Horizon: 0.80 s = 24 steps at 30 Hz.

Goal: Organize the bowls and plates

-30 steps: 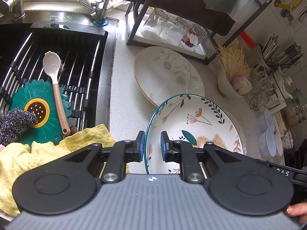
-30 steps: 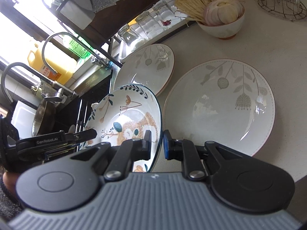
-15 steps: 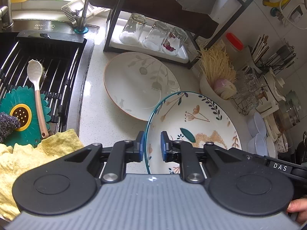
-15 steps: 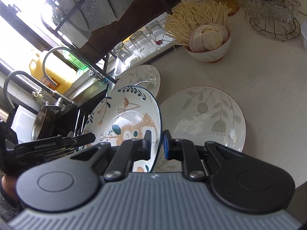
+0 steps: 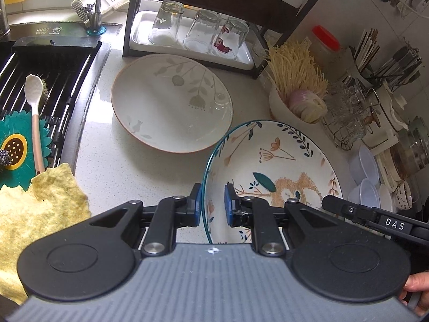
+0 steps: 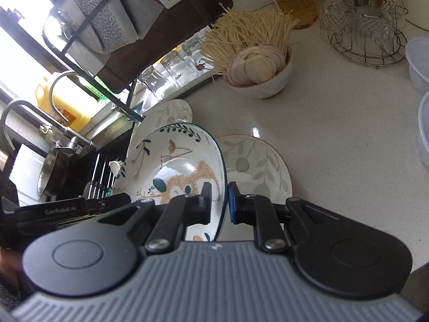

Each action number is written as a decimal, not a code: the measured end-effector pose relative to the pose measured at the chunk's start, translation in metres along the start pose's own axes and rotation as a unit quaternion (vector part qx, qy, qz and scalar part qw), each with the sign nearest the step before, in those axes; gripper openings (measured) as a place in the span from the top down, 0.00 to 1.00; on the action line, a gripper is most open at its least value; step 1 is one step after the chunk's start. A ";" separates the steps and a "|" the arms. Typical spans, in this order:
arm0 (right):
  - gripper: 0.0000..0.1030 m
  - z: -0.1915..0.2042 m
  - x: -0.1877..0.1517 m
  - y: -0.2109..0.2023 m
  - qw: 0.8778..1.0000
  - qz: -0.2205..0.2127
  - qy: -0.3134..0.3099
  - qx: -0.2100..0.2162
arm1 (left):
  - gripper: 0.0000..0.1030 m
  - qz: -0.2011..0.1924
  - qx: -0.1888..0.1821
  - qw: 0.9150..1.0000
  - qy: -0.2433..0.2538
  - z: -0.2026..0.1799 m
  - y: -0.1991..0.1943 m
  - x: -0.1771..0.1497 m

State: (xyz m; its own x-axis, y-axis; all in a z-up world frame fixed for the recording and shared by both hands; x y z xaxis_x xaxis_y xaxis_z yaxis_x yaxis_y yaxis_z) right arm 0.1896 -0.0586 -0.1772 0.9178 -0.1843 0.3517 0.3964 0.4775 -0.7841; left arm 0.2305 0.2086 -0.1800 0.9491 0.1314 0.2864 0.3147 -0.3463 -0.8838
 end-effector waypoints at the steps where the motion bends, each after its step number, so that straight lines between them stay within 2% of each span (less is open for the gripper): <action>1: 0.85 -0.005 0.000 0.001 1.000 0.003 0.001 -0.003 | 0.81 0.002 -0.003 1.000 -0.003 -0.002 0.002 -0.002; 15: 0.85 -0.037 -0.007 0.002 0.999 0.028 -0.008 -0.037 | 0.81 0.034 0.016 0.999 -0.017 -0.027 0.039 -0.026; 24: 0.85 -0.039 -0.001 0.013 0.997 0.028 -0.027 -0.062 | 0.81 0.050 0.025 0.998 -0.022 -0.027 0.058 -0.023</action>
State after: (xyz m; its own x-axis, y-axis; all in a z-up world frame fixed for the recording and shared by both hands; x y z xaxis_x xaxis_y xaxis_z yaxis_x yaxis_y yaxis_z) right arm 0.1949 -0.0859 -0.2084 0.9372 -0.1114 0.3305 0.3476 0.3745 -0.8596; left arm 0.2277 0.1603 -0.2273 0.9736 0.1403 0.1799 0.2160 -0.3125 -0.9250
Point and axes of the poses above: each gripper's, at about its wrist camera, not at the fingertips, and y roughly the way its jaws point, z to its left, x to its top, the point moved 5 cm from there along y, roughly the way its jaws point, and after that the axes turned 11 degrees about z, right-handed, at the moved point
